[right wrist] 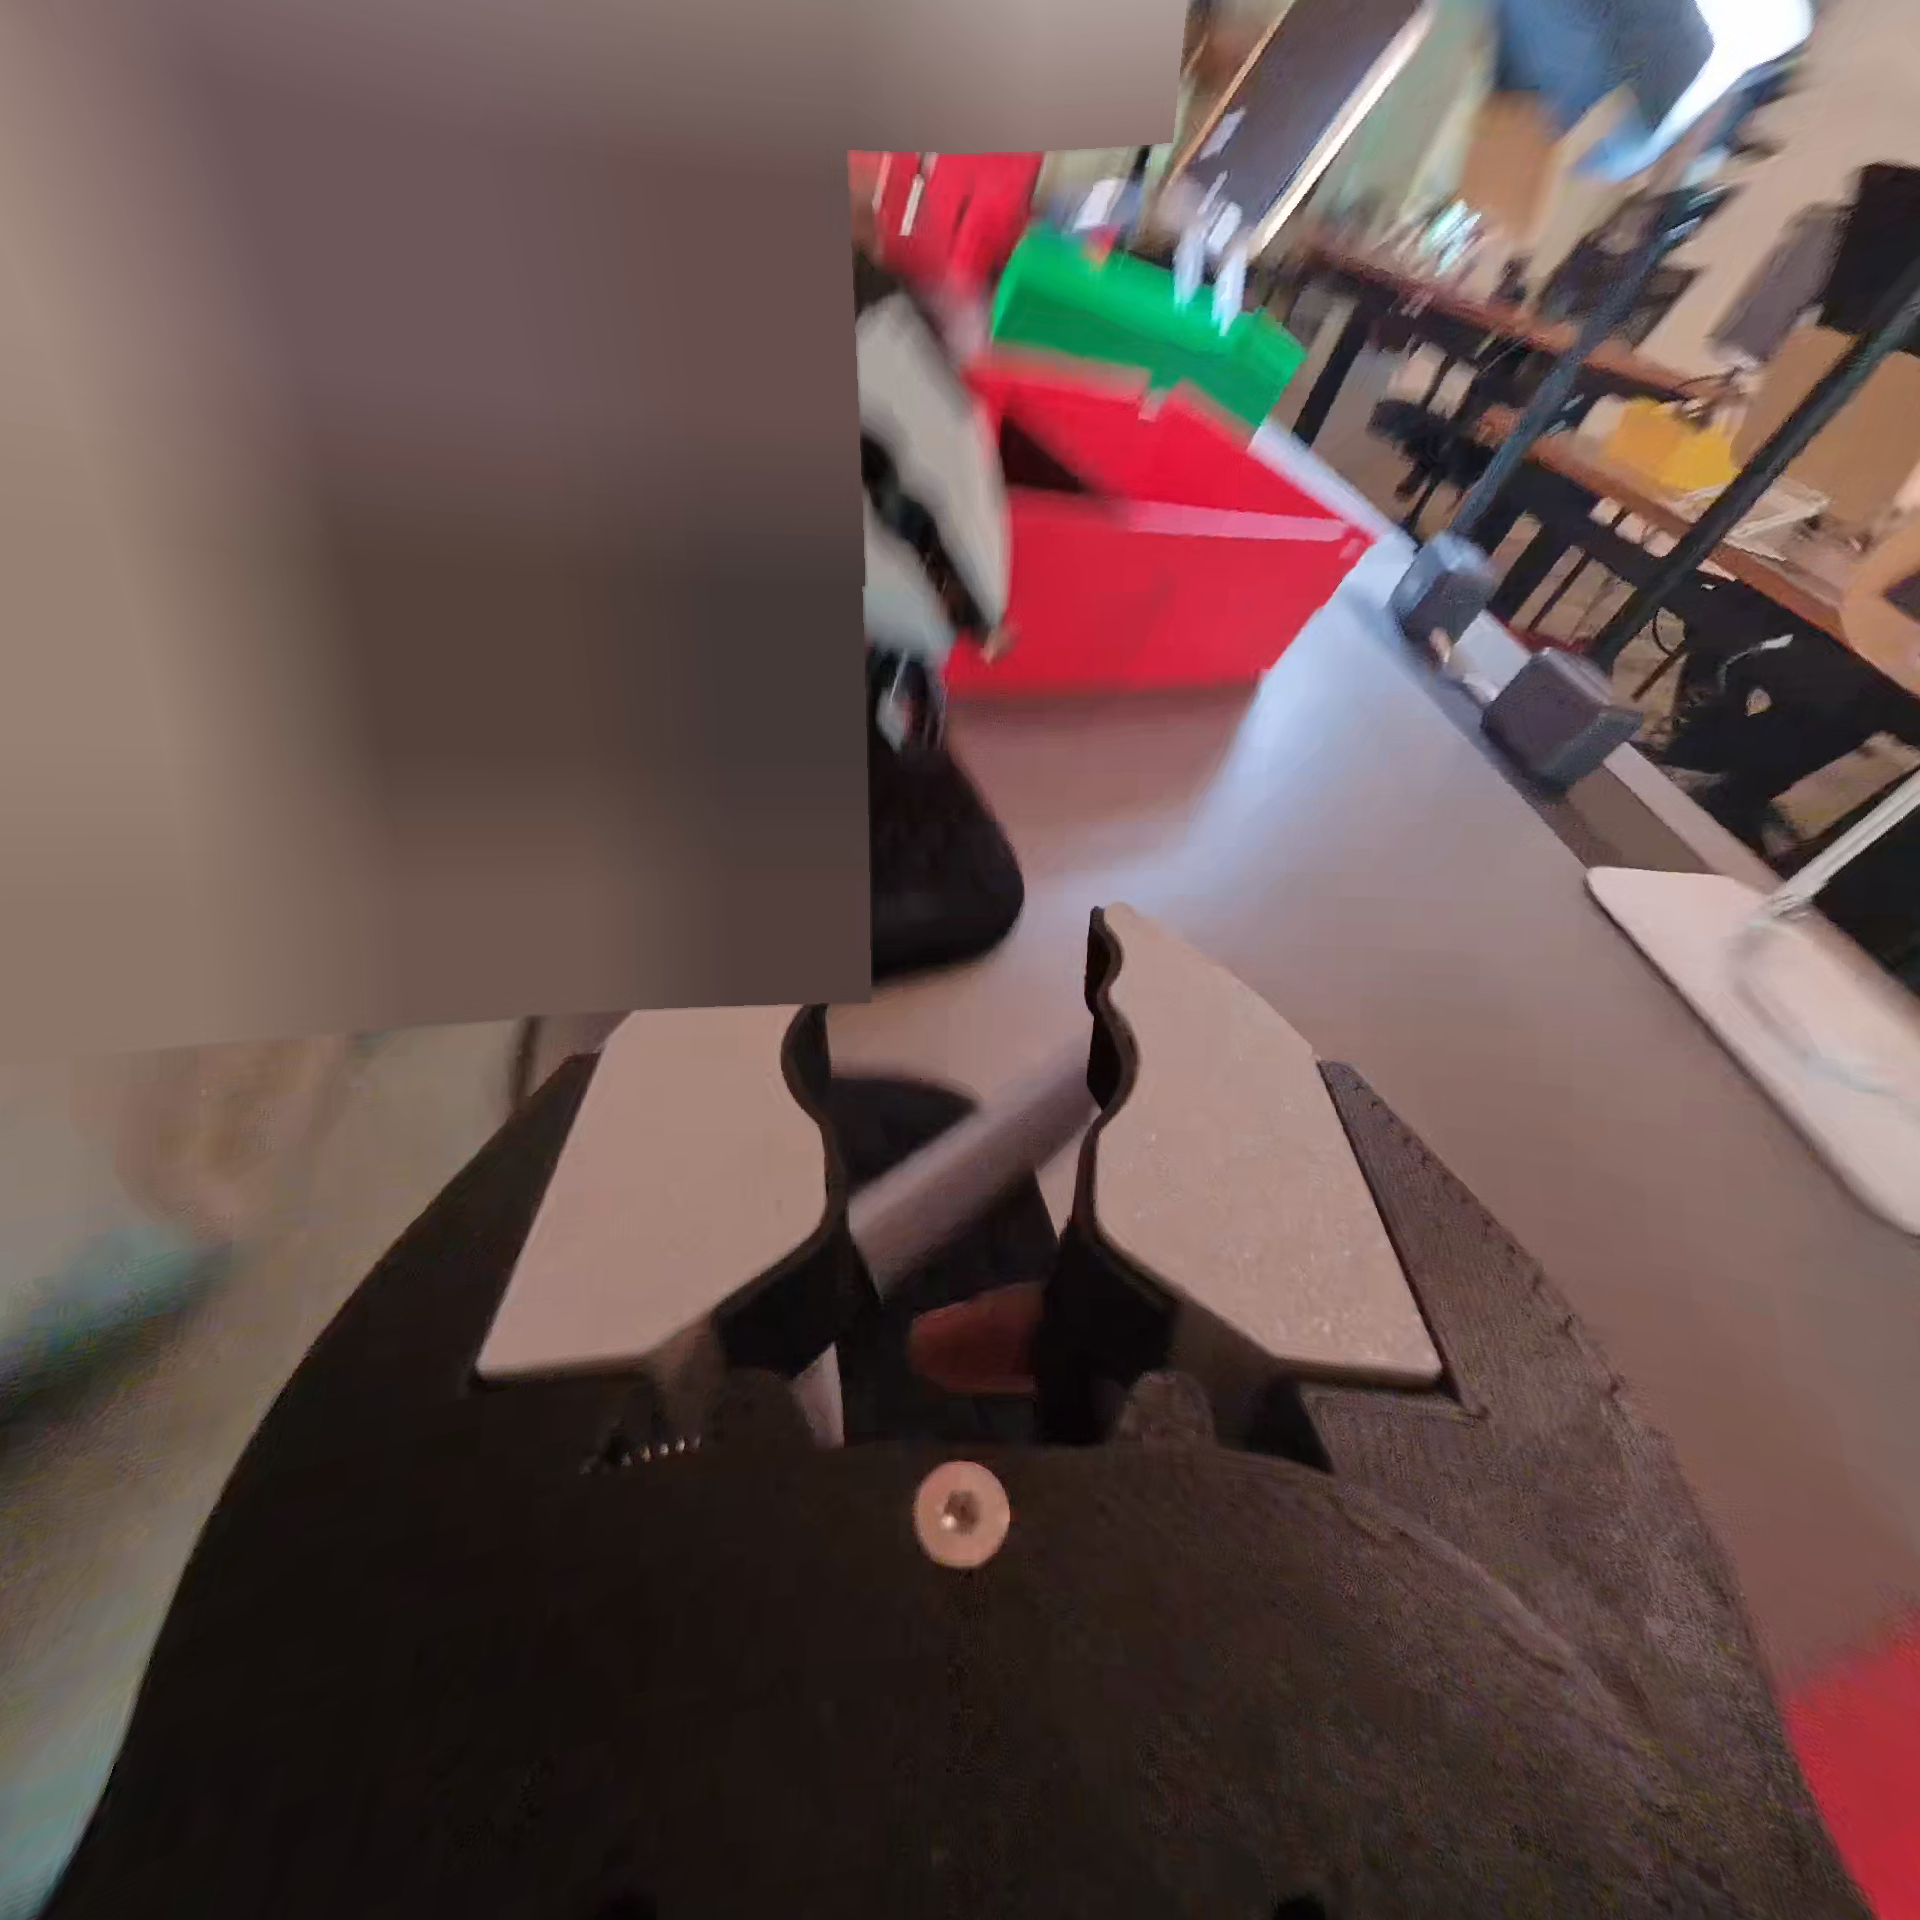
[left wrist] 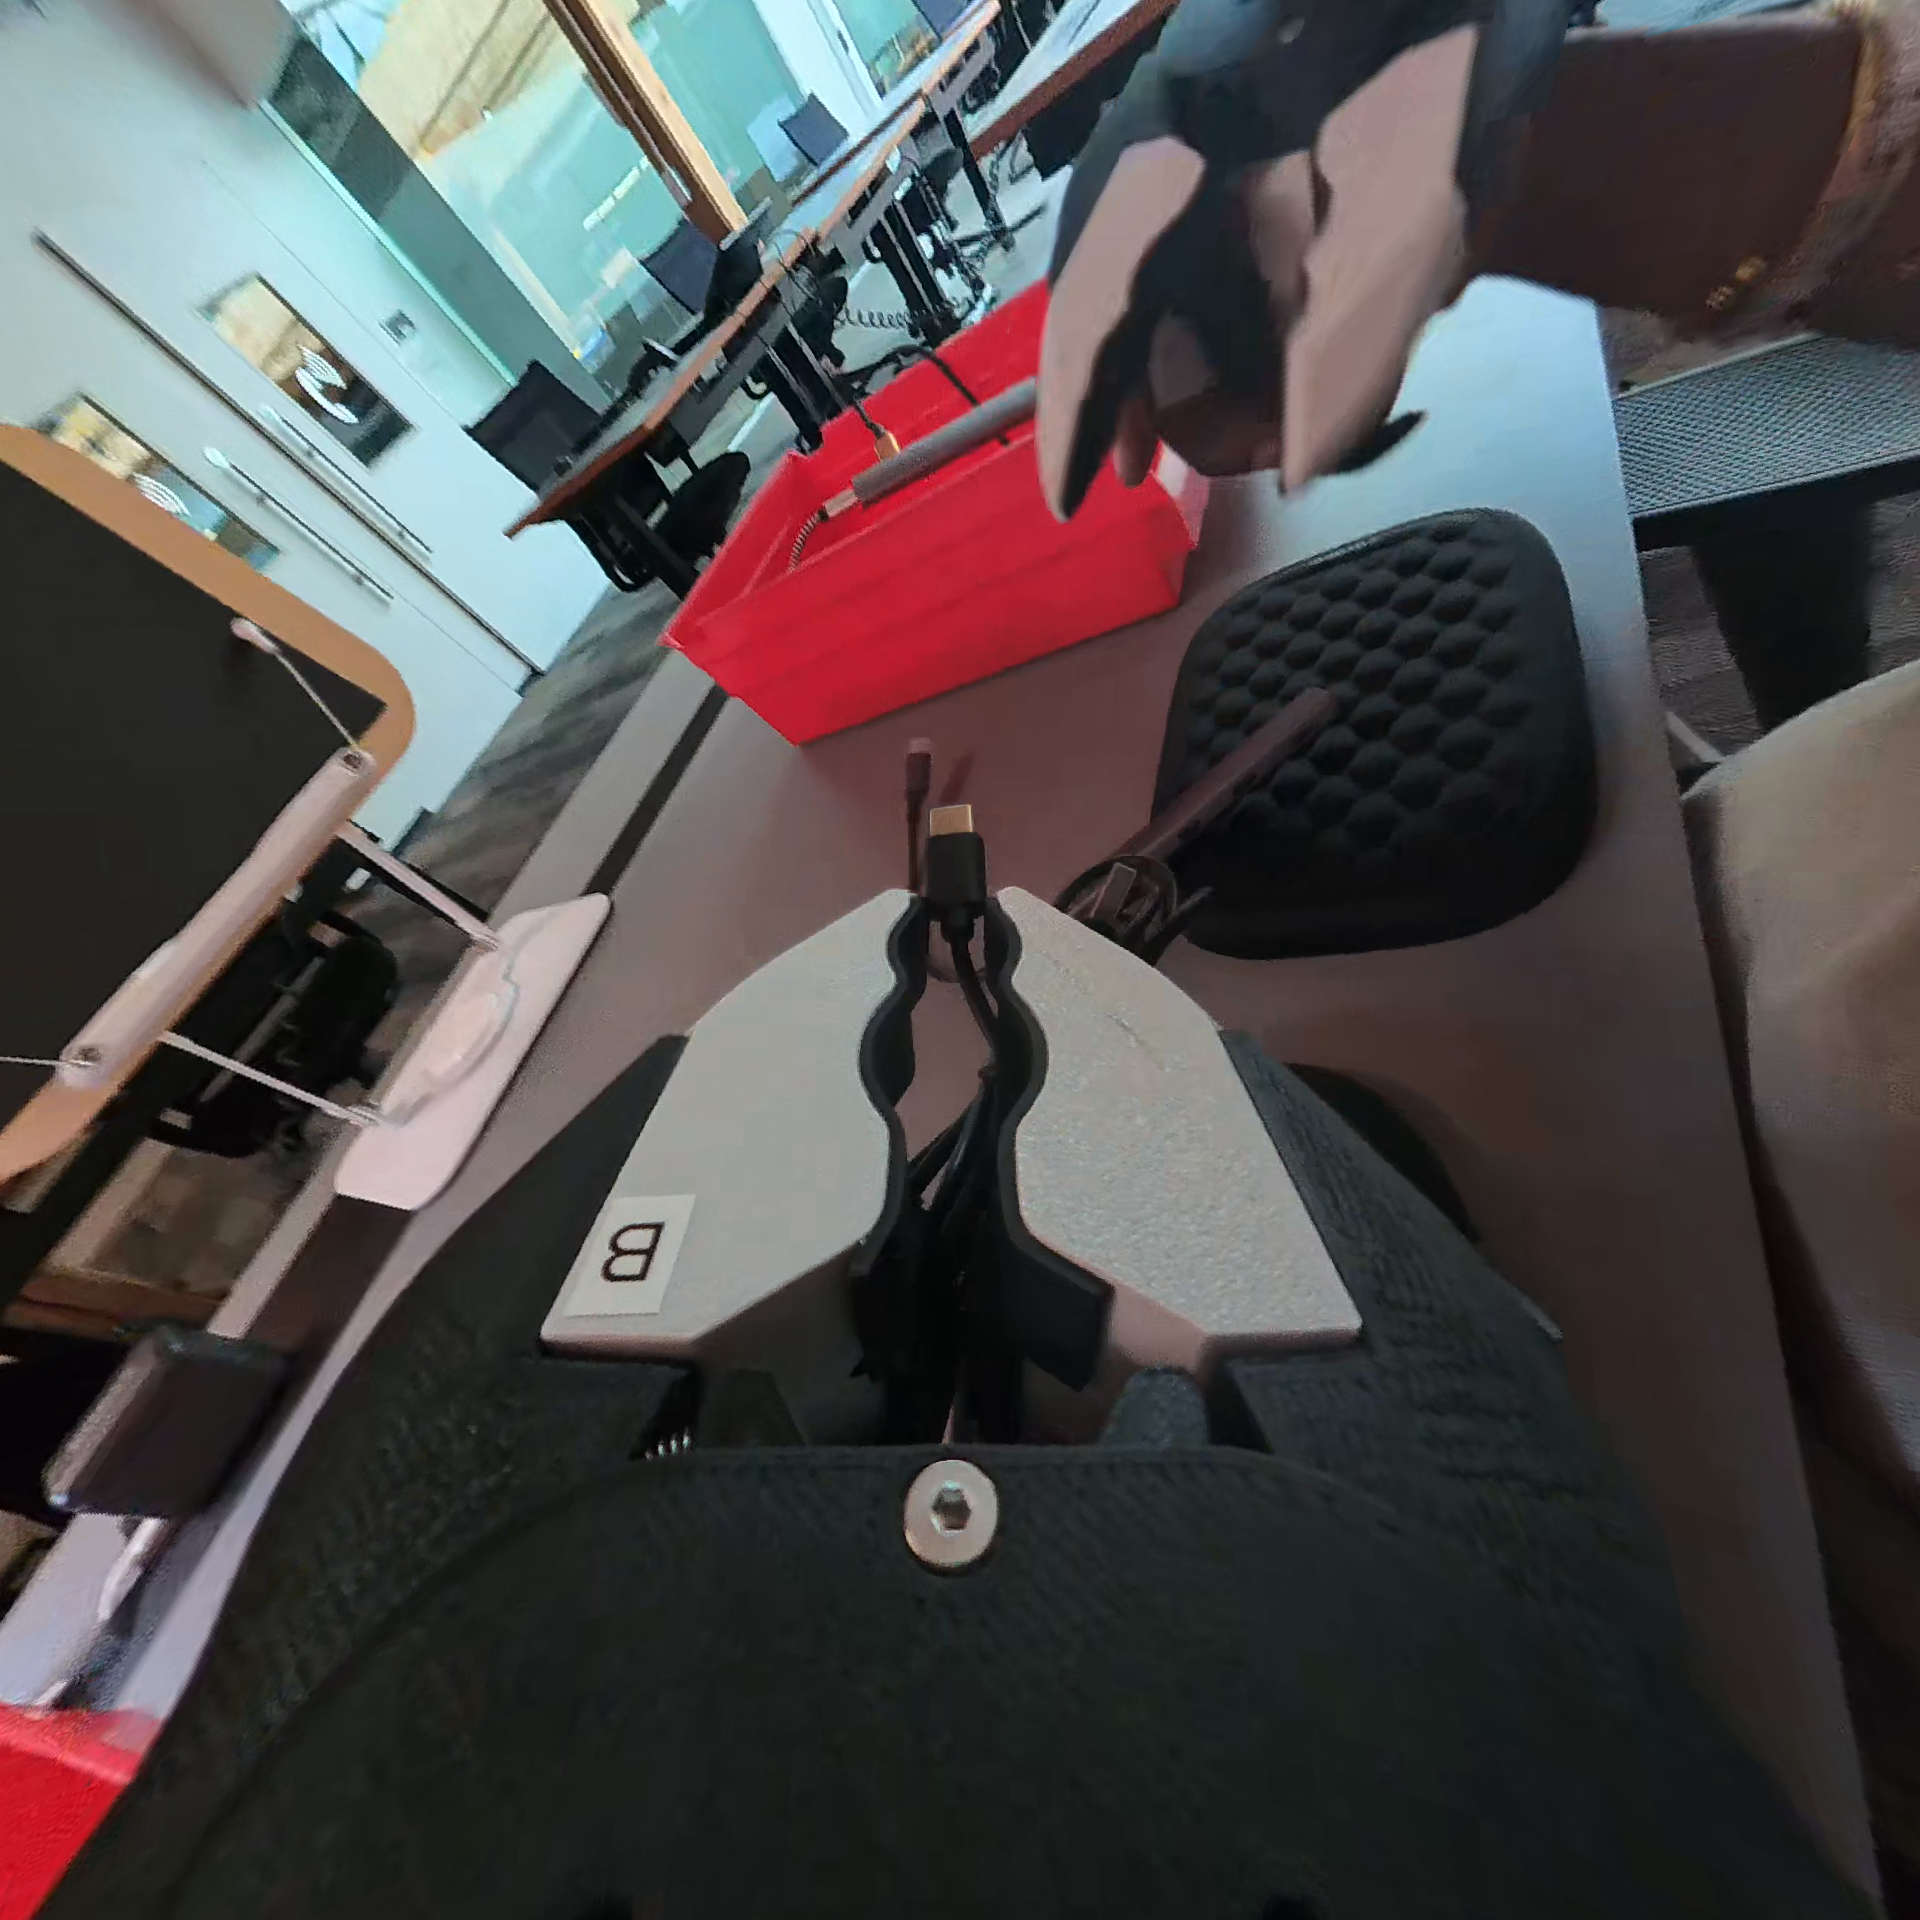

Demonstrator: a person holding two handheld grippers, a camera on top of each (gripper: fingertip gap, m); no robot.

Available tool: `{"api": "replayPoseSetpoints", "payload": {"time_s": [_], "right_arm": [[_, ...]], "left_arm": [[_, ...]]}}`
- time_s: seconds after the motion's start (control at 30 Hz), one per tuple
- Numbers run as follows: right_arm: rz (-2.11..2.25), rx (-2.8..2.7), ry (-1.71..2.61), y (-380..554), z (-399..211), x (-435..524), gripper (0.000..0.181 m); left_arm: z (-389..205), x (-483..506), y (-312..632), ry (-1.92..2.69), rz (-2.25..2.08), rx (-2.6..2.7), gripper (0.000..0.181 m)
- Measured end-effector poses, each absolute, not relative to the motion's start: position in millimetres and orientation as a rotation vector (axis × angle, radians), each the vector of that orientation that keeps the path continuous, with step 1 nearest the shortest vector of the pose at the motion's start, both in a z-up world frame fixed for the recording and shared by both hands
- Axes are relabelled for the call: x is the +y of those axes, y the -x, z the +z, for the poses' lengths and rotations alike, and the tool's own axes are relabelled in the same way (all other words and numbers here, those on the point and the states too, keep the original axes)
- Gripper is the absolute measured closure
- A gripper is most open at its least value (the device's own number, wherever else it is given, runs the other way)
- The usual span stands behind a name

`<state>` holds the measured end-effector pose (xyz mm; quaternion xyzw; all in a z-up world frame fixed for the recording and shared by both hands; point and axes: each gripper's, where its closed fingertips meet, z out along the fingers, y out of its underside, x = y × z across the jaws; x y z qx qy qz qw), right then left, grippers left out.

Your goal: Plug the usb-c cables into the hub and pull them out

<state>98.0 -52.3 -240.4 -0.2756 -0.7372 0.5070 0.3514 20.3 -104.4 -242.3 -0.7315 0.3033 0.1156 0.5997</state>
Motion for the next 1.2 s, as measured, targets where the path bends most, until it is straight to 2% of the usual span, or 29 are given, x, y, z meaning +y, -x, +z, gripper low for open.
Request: {"api": "replayPoseSetpoints", "payload": {"time_s": [0.13, 0.27, 0.5, 0.7, 0.9, 1.0, 1.2], "right_arm": [[0.836, -2.217, 0.56, -115.4, -303.2, -35.0, 0.13], [0.563, -2.226, 0.478, -121.8, -331.2, -12.1, 0.131], [0.546, -1.979, 0.274, -104.8, -329.0, -19.3, 0.148], [0.551, -1.907, 0.152, -95.0, -323.5, -31.9, 0.149], [0.569, -1.95, -0.027, -85.3, -324.8, -53.3, 0.152], [0.547, -1.943, -0.105, -75.7, -328.4, -62.8, 0.169], [0.459, -1.872, -0.117, -66.0, -318.0, -62.6, 0.172]], "left_arm": [[-258.6, -100.6, -24.5, 1.76, 0.218, 0.726, 0.173], [-269.7, -94.5, -33.2, 1.789, 0.152, 0.746, 0.173], [-285.3, -88.3, -52.4, 1.836, -0.095, 0.722, 0.173], [-311.5, -82.3, -60.1, 1.95, -0.21, 0.706, 0.173], [-329.5, -79.2, -59.8, 2.047, -0.151, 0.746, 0.173], [-332.8, -79.5, -59.8, 2.065, -0.153, 0.753, 0.173], [-320.5, -87.4, -57.3, 2.039, -0.257, 0.686, 0.173]]}}
